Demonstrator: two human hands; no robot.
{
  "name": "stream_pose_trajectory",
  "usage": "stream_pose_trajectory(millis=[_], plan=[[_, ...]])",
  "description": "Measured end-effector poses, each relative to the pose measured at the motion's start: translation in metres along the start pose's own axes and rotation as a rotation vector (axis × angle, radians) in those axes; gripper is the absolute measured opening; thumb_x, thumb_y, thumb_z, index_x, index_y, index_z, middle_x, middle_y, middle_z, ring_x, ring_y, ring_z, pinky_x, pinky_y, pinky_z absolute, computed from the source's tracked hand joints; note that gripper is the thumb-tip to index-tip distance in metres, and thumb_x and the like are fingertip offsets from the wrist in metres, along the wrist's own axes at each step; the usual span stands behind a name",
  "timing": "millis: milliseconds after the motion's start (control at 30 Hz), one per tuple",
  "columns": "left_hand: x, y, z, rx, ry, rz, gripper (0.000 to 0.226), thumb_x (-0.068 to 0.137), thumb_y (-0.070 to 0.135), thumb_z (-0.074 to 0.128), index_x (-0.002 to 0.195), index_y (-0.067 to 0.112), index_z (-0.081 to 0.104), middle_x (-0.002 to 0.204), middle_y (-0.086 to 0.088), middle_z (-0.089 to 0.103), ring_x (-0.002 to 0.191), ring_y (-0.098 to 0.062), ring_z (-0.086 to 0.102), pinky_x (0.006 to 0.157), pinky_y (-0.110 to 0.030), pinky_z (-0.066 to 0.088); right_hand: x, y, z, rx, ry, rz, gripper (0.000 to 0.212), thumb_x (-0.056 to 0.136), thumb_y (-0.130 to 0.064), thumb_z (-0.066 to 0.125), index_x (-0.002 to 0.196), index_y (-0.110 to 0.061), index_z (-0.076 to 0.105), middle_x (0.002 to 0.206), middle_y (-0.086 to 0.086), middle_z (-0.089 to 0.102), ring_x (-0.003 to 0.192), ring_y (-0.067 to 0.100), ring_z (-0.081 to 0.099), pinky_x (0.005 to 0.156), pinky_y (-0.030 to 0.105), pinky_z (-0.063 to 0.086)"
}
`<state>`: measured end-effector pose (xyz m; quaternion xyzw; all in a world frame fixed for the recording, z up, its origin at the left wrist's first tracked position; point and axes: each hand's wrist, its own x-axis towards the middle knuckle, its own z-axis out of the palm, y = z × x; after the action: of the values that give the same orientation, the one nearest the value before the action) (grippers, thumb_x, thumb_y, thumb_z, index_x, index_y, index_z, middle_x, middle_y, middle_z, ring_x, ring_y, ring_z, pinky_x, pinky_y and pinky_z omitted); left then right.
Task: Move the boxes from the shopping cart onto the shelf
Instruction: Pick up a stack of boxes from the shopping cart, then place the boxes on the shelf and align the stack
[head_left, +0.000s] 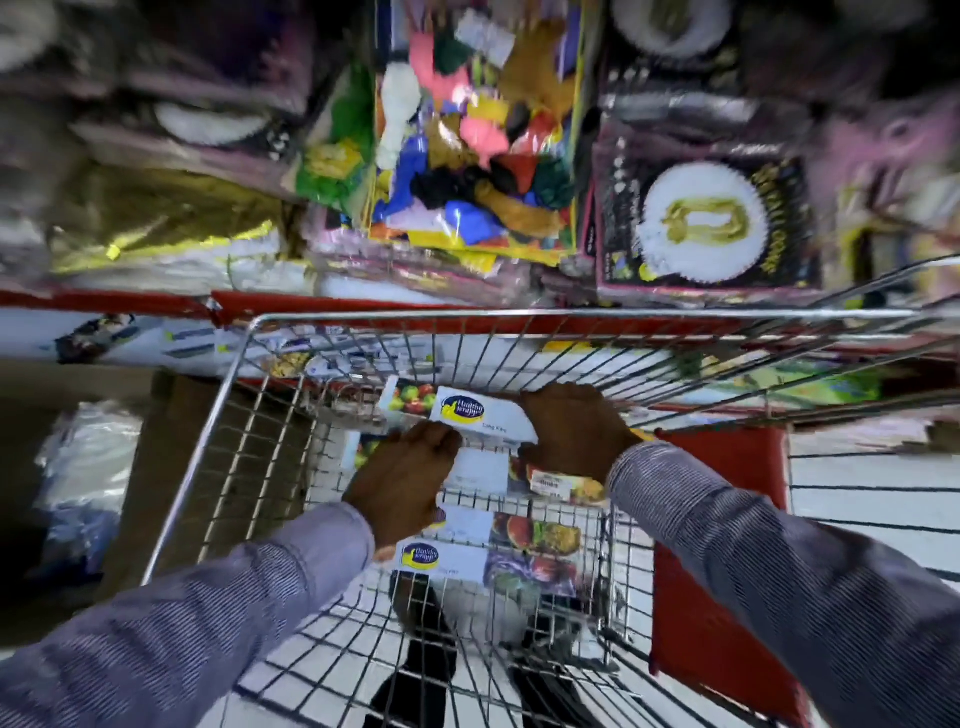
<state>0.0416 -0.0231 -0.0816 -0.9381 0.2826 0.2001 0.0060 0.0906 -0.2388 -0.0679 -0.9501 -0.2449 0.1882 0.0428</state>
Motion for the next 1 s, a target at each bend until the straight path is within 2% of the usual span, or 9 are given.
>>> stream_pose_trajectory(millis=[133,267,400,533,600,667,767,900,1000], plan=[[-0.049,0.007,-0.092,0.005,0.177,0.011,0.075,0.046,0.024,0.081,0.117,0.008,0.062,0.111,-0.011,0.066,0.091,-0.029,0.063,0.064,-0.033,0.053,-0.034,-0.017,-0.100,-0.081,0.096,-0.077,0.044,0.071,-0.055,0.063,0.095,-0.018,0.065,0.094,0.009,0.072,0.092,0.030,0.067,0.075,0.037,0.052],[-0.091,0.020,-0.184,-0.015,0.424,0.051,0.081,0.042,0.024,0.084,0.119,0.015,0.059,0.117,-0.008,0.065,0.102,-0.022,0.055,0.076,-0.030,0.051,-0.072,-0.031,-0.218,-0.135,0.134,-0.067,0.053,0.074,-0.055,0.063,0.110,-0.015,0.062,0.107,0.012,0.068,0.103,0.032,0.063,0.081,0.036,0.049],[-0.116,0.028,-0.262,-0.006,0.572,0.052,0.090,0.040,0.025,0.085,0.124,0.022,0.054,0.124,-0.001,0.062,0.108,-0.020,0.060,0.079,-0.025,0.050,-0.108,-0.040,-0.319,-0.191,0.256,-0.087,0.045,0.072,-0.053,0.066,0.098,-0.017,0.064,0.093,0.010,0.070,0.089,0.031,0.065,0.070,0.036,0.052],[-0.125,0.032,-0.330,0.016,0.728,0.039,0.089,0.043,0.024,0.085,0.125,0.033,0.051,0.127,0.010,0.061,0.110,-0.013,0.062,0.078,-0.022,0.054,-0.137,-0.042,-0.399,-0.240,0.368,-0.085,0.046,0.073,-0.053,0.066,0.108,-0.024,0.062,0.094,0.006,0.070,0.088,0.027,0.064,0.070,0.035,0.051],[-0.125,0.032,-0.359,0.037,0.768,0.057,0.087,0.047,0.029,0.083,0.126,0.036,0.046,0.126,0.012,0.061,0.112,-0.010,0.059,0.075,-0.023,0.056,-0.143,-0.038,-0.426,-0.244,0.378,-0.078,0.050,0.076,-0.051,0.065,0.116,-0.020,0.060,0.107,0.009,0.065,0.101,0.029,0.060,0.081,0.037,0.051],[-0.120,0.029,-0.384,0.009,0.792,0.064,0.079,0.059,0.028,0.074,0.131,0.039,0.042,0.136,0.013,0.053,0.123,-0.011,0.052,0.085,-0.027,0.054,-0.145,-0.032,-0.448,-0.239,0.396,-0.057,0.058,0.081,-0.050,0.063,0.127,-0.017,0.055,0.119,0.011,0.059,0.112,0.030,0.055,0.090,0.040,0.049],[-0.106,0.022,-0.415,-0.028,0.827,0.091,0.068,0.068,0.030,0.063,0.133,0.038,0.044,0.139,0.015,0.046,0.129,-0.011,0.045,0.094,-0.032,0.050,-0.139,-0.022,-0.482,-0.222,0.413,0.010,0.057,0.083,-0.046,0.062,0.130,-0.015,0.053,0.123,0.011,0.056,0.113,0.031,0.055,0.092,0.042,0.049],[-0.085,0.013,-0.444,-0.050,0.847,0.125,0.065,0.072,0.037,0.071,0.133,0.034,0.049,0.135,0.009,0.052,0.125,-0.014,0.049,0.097,-0.031,0.048,-0.109,-0.003,-0.509,-0.182,0.418,0.055,0.038,0.082,-0.038,0.063,0.109,-0.011,0.059,0.113,0.017,0.059,0.105,0.035,0.057,0.085,0.040,0.050],[-0.071,0.011,-0.450,-0.058,0.832,0.128,0.066,0.074,0.038,0.070,0.135,0.036,0.045,0.137,0.011,0.047,0.128,-0.013,0.044,0.103,-0.026,0.039,-0.083,0.009,-0.512,-0.172,0.388,0.085,0.050,0.086,-0.036,0.061,0.127,-0.010,0.052,0.127,0.019,0.054,0.118,0.035,0.050,0.096,0.042,0.046]])
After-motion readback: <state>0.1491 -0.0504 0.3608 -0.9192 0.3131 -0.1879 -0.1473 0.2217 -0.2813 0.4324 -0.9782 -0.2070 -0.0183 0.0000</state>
